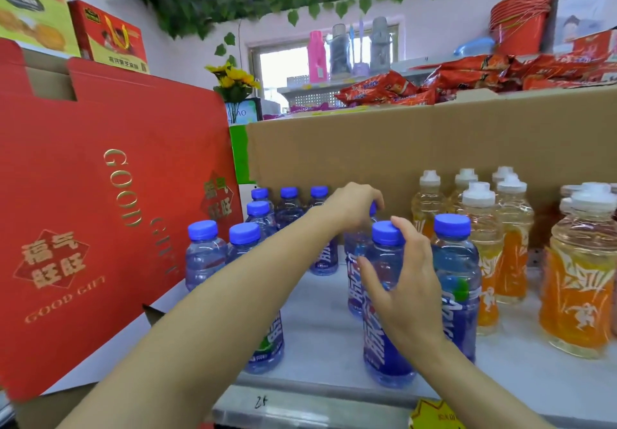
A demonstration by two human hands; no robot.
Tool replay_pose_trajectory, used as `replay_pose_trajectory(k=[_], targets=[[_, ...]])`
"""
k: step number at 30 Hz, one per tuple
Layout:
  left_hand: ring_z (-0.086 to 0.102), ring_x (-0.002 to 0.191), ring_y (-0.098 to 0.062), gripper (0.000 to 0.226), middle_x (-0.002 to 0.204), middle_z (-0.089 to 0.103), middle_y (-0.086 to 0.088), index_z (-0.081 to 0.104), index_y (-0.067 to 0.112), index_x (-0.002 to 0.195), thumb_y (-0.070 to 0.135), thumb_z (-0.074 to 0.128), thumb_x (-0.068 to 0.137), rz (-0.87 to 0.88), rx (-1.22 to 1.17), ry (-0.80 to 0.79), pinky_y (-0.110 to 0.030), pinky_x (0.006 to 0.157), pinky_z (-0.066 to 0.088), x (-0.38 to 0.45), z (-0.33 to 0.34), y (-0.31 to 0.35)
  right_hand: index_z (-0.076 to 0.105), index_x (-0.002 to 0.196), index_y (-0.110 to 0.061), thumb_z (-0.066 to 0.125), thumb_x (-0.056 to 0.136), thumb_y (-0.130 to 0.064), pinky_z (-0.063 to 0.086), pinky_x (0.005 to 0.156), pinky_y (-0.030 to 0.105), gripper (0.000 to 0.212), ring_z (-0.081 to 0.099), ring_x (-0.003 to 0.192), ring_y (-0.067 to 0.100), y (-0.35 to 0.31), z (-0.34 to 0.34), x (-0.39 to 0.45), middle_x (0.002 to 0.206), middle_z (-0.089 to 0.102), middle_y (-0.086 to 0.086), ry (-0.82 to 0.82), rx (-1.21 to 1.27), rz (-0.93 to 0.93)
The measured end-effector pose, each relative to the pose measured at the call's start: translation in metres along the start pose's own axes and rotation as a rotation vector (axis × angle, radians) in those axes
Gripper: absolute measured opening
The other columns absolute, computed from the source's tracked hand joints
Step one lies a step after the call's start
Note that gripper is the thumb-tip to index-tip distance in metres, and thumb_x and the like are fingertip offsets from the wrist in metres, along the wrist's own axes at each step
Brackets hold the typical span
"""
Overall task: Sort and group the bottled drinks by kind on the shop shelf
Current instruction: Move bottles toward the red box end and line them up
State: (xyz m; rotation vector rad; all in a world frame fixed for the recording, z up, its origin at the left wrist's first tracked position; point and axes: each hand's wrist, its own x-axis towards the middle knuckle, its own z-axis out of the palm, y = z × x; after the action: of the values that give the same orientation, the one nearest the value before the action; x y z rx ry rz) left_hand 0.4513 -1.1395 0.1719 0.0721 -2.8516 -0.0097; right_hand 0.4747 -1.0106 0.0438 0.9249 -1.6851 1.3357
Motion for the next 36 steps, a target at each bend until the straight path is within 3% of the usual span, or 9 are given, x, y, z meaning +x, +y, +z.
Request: replay_pose_trajectory(k=[5, 7, 9, 12, 16, 22, 27, 32, 36], targets=[[0.059, 0.062, -0.019, 0.029, 0.087, 0.067, -0.005, 0.069, 0.016, 0.116, 0.021, 0.075, 0.087, -0.043, -0.171, -0.094, -0.039, 0.076, 0.059, 0.008, -0.018, -0.01, 0.037, 0.143, -0.016, 0.075, 0.086, -0.024, 0.048, 0.082, 0.022, 0.068, 0.054, 0.115, 0.016, -0.001, 0.002, 0.002, 0.131, 0.05, 0.003, -0.005, -0.01, 0.015], [0.058, 0.057, -0.022, 0.009, 0.075, 0.067, -0.009, 0.068, 0.014, 0.084, 0.017, 0.077, 0.083, -0.044, -0.172, -0.132, -0.048, 0.073, 0.061, 0.012, -0.021, -0.012, 0.036, 0.142, -0.018, 0.075, 0.086, -0.024, 0.049, 0.081, 0.022, 0.069, 0.054, 0.114, 0.015, -0.002, 0.002, 0.001, 0.131, 0.049, 0.003, -0.005, -0.011, 0.019], [0.059, 0.054, -0.023, 0.017, 0.067, 0.067, -0.01, 0.065, 0.014, 0.07, 0.017, 0.079, 0.08, -0.043, -0.159, -0.134, -0.05, 0.07, 0.062, 0.015, -0.022, -0.012, 0.035, 0.142, -0.018, 0.075, 0.086, -0.024, 0.048, 0.082, 0.021, 0.069, 0.055, 0.113, 0.016, -0.003, 0.002, 0.002, 0.13, 0.05, 0.003, -0.003, -0.02, 0.016], [0.067, 0.055, -0.021, 0.02, 0.082, 0.075, -0.012, 0.074, 0.009, 0.087, 0.023, 0.084, 0.078, -0.088, -0.135, -0.136, -0.044, 0.075, 0.062, 0.026, -0.023, -0.019, 0.035, 0.142, -0.017, 0.076, 0.085, -0.024, 0.047, 0.085, 0.02, 0.07, 0.055, 0.113, 0.016, -0.004, 0.001, 0.001, 0.13, 0.05, 0.004, -0.009, -0.021, 0.022], [0.075, 0.081, -0.029, 0.031, 0.097, 0.075, -0.012, 0.074, 0.006, 0.1, 0.024, 0.087, 0.078, -0.163, -0.118, -0.153, -0.046, 0.081, 0.062, 0.045, -0.021, -0.033, 0.037, 0.141, -0.017, 0.075, 0.085, -0.027, 0.043, 0.088, 0.016, 0.068, 0.051, 0.115, 0.011, -0.004, 0.0, 0.0, 0.13, 0.051, 0.004, -0.005, -0.027, 0.035], [0.075, 0.084, -0.027, 0.037, 0.104, 0.071, -0.007, 0.072, 0.008, 0.109, 0.025, 0.086, 0.079, -0.204, -0.115, -0.19, -0.042, 0.085, 0.061, 0.057, -0.019, -0.045, 0.036, 0.14, -0.02, 0.065, 0.087, -0.039, 0.032, 0.089, -0.004, 0.063, 0.045, 0.111, 0.001, -0.004, 0.002, 0.001, 0.129, 0.052, 0.004, -0.015, 0.008, 0.052], [0.071, 0.078, -0.024, 0.04, 0.089, 0.069, -0.002, 0.07, 0.008, 0.112, 0.029, 0.084, 0.081, -0.171, -0.049, -0.172, -0.037, 0.079, 0.059, 0.054, -0.017, -0.048, 0.036, 0.14, -0.021, 0.065, 0.085, -0.036, 0.042, 0.087, 0.011, 0.064, 0.048, 0.113, 0.006, -0.003, 0.003, 0.0, 0.13, 0.052, 0.002, 0.0, 0.009, 0.048], [0.055, 0.127, -0.026, 0.08, 0.145, 0.054, 0.0, 0.04, 0.031, 0.152, 0.05, 0.077, 0.083, -0.116, 0.082, -0.28, -0.045, 0.107, 0.045, 0.031, -0.039, -0.063, 0.038, 0.14, -0.019, 0.068, 0.086, -0.033, 0.044, 0.09, 0.02, 0.063, 0.051, 0.116, 0.013, -0.004, 0.008, 0.0, 0.131, 0.052, 0.004, 0.005, 0.04, 0.045], [0.054, 0.126, -0.022, 0.069, 0.141, 0.057, 0.005, 0.051, 0.031, 0.144, 0.052, 0.075, 0.083, -0.169, 0.205, -0.33, -0.037, 0.107, 0.042, -0.008, -0.08, -0.099, 0.044, 0.139, -0.011, 0.069, 0.086, -0.029, 0.032, 0.092, 0.001, 0.061, 0.049, 0.113, 0.01, -0.01, 0.02, 0.001, 0.127, 0.054, 0.006, -0.016, 0.068, 0.036]])
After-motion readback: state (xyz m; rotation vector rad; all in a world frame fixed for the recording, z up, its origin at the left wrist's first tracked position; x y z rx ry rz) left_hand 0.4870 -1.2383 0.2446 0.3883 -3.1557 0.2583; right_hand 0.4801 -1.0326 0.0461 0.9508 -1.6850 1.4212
